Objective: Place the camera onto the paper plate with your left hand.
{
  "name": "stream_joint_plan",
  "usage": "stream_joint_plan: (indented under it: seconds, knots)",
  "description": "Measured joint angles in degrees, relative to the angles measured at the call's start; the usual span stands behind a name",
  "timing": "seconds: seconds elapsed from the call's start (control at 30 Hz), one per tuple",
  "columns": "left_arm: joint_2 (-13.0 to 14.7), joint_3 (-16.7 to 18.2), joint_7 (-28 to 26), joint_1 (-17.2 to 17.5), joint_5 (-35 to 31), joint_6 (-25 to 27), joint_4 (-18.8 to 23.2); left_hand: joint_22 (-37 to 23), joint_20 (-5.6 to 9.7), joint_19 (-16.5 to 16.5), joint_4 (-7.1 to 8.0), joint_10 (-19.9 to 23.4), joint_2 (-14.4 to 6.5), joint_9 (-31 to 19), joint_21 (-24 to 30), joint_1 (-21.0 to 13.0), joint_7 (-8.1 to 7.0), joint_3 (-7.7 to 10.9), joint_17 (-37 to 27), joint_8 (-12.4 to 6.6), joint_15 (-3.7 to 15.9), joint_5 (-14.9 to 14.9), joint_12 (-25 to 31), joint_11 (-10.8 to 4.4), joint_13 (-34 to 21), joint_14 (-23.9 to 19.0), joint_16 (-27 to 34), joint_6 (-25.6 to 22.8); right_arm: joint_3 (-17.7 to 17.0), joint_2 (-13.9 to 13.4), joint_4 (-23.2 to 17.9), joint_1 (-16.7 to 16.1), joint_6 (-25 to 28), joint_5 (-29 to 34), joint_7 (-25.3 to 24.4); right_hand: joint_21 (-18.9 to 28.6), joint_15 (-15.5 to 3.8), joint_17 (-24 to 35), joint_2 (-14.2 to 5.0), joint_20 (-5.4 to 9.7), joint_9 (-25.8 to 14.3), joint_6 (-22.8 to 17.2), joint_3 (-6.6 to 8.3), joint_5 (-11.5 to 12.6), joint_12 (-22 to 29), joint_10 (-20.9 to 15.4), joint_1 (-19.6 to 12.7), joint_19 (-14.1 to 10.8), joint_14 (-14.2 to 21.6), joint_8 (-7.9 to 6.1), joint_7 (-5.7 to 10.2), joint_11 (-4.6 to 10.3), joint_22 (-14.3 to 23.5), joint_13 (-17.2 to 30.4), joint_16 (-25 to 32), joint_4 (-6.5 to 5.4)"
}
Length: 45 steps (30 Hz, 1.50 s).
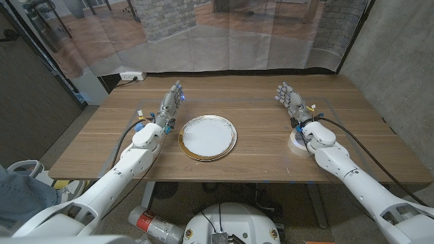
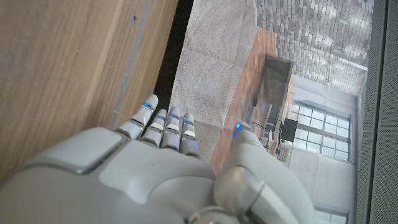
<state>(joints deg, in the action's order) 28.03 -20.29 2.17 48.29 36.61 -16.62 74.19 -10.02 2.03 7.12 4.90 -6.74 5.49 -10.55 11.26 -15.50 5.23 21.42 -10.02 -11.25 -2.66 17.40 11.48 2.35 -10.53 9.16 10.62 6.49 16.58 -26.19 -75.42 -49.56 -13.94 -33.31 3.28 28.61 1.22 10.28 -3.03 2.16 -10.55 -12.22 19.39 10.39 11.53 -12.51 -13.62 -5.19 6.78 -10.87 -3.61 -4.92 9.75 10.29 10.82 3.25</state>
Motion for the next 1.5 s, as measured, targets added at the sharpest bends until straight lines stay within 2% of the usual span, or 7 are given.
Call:
stream_joint_plan:
  seconds: [0.27, 0.37, 0.77, 1.1, 1.17, 1.5]
  knots:
    - [-1.4, 1.4, 0.7, 0.5, -1.2, 0.4, -0.1, 0.0, 0.00, 0.0, 0.00, 0.0, 0.0, 0.0, 0.0, 0.0, -0.01, 0.00, -0.3, 0.00, 0.00, 0.0, 0.0, 0.00, 0.0, 0.0, 0.0, 0.0, -6.5, 5.2, -1.0, -1.4, 2.5, 5.1, 3.9, 0.0, 0.00, 0.0, 0.00, 0.00, 0.0, -0.2, 0.00, 0.0, 0.0, 0.0, 0.0, 0.0, 0.0, 0.00, -0.18, 0.00, 0.0, 0.0, 0.0, 0.00]
    - [-2.0, 2.1, 1.0, 0.7, -1.7, 0.7, -0.2, 0.0, 0.00, 0.0, 0.00, 0.0, 0.0, 0.0, 0.0, 0.0, -0.01, 0.00, -0.3, -0.22, 0.00, 0.0, 0.0, 0.00, 0.0, 0.0, 0.0, 0.0, -9.4, 7.8, -1.4, -1.8, 4.1, 8.7, 6.2, 0.0, 0.00, 0.0, 0.00, 0.00, 0.0, -0.2, 0.00, 0.0, 0.0, 0.0, 0.0, 0.0, 0.0, 0.00, -0.18, 0.00, 0.0, 0.0, 0.0, 0.00]
    - [-3.4, 3.7, 2.3, 1.1, -2.8, 1.3, -0.8, 0.0, -0.22, -0.7, 0.00, 0.9, -0.5, 0.0, 0.2, -0.5, 0.06, 0.00, -0.1, -0.22, 0.02, 0.0, 0.7, 0.00, 0.0, -1.0, 0.0, -1.0, -16.1, 14.5, -1.9, -2.3, 6.5, 16.2, 11.0, 0.0, 0.00, 0.0, 0.00, -0.01, 0.0, -0.2, 0.00, 0.0, 0.0, 0.0, 0.0, 0.0, 0.0, 0.00, -0.18, 0.00, 0.0, 0.0, 0.0, 0.00]
    - [-3.5, 4.2, 2.3, 1.5, -3.8, 2.1, -0.4, 0.0, -0.29, -0.8, -0.01, 1.5, -0.8, 0.0, 0.2, -0.8, -0.23, -0.01, -0.1, -0.66, 0.05, 0.0, 0.7, -0.01, 0.0, -1.6, 0.2, -1.3, -19.5, 17.4, -1.9, -2.3, 6.9, 17.9, 12.1, -0.2, -0.01, 0.0, -0.31, -0.02, 0.0, -0.2, -0.18, 0.0, 0.0, 0.0, -0.3, 0.0, 0.0, 0.00, -0.18, 0.01, 0.0, 0.0, 0.0, 0.17]
    - [-3.2, 4.9, 2.2, 2.1, -4.0, 2.3, 1.2, 0.0, -0.29, -0.8, -0.01, 1.5, -0.8, 0.0, 0.2, -0.8, -0.55, -0.01, -0.1, -0.66, 0.05, 0.0, 0.7, -0.01, 0.0, -1.6, 0.2, -1.6, -20.0, 17.8, -1.9, -2.3, 7.3, 20.1, 13.5, -0.5, -0.01, 0.0, -0.31, -0.21, 0.0, -0.2, -0.18, 0.0, 0.0, 0.0, -0.3, -0.2, 0.0, 0.00, -0.18, 0.01, 0.0, 0.0, 0.0, 0.17]
    - [-2.6, 5.5, 1.7, 2.6, -4.8, 3.5, 2.6, 0.0, -0.52, -1.0, -0.01, 1.5, -0.8, 0.0, 0.2, -0.8, -0.53, -0.01, -0.1, -0.66, 0.05, 0.0, 0.7, -0.01, 0.0, -1.6, 0.2, -1.6, -21.8, 19.1, -2.2, -2.2, 7.4, 21.6, 14.5, -0.5, -0.01, 0.0, -0.31, -0.21, 0.0, -0.2, -0.18, 0.0, 0.0, 0.0, -0.3, -0.2, 0.0, 0.00, -0.18, 0.01, 0.0, 0.0, 0.0, 0.16]
